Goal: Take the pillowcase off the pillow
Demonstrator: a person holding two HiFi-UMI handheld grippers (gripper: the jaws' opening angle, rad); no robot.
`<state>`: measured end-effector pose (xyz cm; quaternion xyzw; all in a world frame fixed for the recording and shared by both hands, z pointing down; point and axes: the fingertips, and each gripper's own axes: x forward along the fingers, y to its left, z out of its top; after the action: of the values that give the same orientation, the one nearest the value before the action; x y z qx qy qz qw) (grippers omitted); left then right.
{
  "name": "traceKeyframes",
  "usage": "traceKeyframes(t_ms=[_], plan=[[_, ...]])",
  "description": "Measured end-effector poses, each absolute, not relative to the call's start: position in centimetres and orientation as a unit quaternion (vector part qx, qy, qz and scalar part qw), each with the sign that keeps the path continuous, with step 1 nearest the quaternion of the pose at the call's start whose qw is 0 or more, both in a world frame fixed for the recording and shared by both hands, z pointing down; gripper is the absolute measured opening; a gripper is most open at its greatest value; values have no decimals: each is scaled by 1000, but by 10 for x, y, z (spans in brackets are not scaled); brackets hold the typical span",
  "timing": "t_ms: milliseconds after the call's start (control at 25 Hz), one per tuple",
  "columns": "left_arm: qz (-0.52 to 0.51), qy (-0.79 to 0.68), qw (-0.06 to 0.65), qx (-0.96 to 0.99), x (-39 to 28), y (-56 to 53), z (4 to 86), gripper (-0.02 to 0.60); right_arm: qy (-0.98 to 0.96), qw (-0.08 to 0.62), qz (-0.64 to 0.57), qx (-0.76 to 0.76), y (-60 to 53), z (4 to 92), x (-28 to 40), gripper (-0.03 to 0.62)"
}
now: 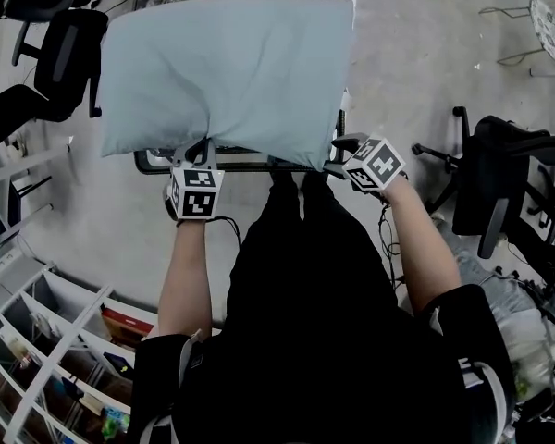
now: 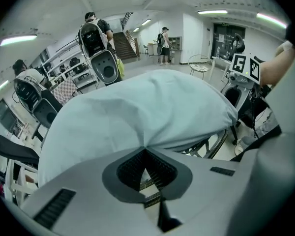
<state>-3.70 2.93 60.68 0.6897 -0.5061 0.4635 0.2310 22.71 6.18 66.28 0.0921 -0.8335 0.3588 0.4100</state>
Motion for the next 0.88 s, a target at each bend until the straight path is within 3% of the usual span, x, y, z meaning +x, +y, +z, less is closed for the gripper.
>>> traceKeyframes(t_ms=[320,480,560,880], plan=[[470,-499,231,691,-36,29,611,6,-830,408,362,116,55,671,224,246],[484,-492,220,689,-37,30,613,6,-839,434,304,118,49,678,211,76],[498,-489,208,685,-40,35,613,6,-847,450,260,115,43,672,216,40],[495,-521,195,668,-75,21,602,6,-857,416,256,167,-9,634,252,29]])
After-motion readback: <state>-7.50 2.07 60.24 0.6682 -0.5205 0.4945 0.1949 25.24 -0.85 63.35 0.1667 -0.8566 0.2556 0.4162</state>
